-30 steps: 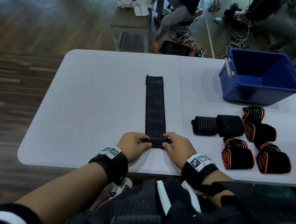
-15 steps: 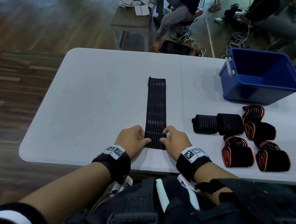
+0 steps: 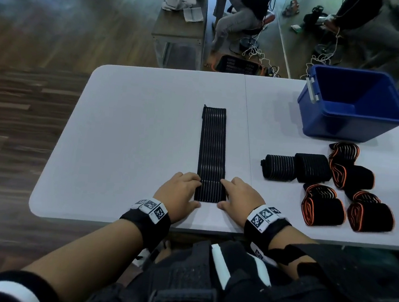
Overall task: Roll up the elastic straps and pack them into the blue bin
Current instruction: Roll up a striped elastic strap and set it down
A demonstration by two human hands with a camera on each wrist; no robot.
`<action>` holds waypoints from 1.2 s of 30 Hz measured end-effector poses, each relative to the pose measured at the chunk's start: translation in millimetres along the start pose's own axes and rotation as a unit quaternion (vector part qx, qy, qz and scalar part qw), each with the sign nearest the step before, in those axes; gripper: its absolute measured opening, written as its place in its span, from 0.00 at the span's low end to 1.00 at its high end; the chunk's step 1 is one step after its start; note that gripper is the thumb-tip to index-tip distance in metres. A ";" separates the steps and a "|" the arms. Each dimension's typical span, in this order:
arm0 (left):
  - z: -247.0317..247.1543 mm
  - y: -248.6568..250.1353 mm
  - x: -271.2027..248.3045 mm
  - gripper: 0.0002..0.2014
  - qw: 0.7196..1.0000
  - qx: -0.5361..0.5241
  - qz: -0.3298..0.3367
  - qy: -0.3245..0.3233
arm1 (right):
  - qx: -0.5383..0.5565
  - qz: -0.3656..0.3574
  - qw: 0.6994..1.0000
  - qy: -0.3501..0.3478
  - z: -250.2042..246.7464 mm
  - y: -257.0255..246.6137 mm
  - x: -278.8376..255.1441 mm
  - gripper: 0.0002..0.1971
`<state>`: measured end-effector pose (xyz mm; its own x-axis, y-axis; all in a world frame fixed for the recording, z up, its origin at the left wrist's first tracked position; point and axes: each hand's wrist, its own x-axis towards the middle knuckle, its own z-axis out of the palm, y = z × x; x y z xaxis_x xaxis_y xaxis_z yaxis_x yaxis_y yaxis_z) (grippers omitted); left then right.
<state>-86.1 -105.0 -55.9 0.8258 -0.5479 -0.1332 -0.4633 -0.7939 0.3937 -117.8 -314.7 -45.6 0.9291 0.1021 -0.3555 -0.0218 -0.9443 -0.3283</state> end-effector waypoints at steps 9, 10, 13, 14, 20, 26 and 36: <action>-3.6 -4.4 7.9 0.18 0.946 -0.266 -0.175 0.059 | 0.103 0.025 0.994 0.031 1.1 -1.9 5.6 0.20; -3.2 -4.4 8.5 0.16 0.940 -0.278 -0.188 0.060 | 0.107 0.041 0.993 0.037 0.9 -1.9 6.3 0.22; -1.3 -1.7 8.6 0.13 0.927 -0.303 -0.212 0.063 | 0.092 0.071 0.992 0.040 2.4 -0.7 8.5 0.25; -0.9 -0.8 8.4 0.13 0.922 -0.313 -0.219 0.064 | 0.085 0.076 0.993 0.041 3.3 -0.8 9.0 0.26; -0.2 0.2 10.0 0.13 0.921 -0.313 -0.226 0.060 | 0.137 0.129 0.980 0.071 6.7 -2.1 8.9 0.19; -2.3 3.6 11.0 0.12 0.963 -0.216 -0.150 0.055 | 0.148 0.088 0.981 0.087 4.0 -5.4 4.0 0.18; 2.2 -14.3 13.9 0.25 0.986 -0.154 -0.068 -0.005 | 0.131 0.034 0.991 0.004 0.0 5.3 4.5 0.34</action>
<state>-68.6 -101.9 -65.3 0.8696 -0.4457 -0.2124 -0.2272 -0.7432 0.6294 -113.7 -319.3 -48.9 0.9248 0.0371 -0.3786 -0.1791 -0.8357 -0.5192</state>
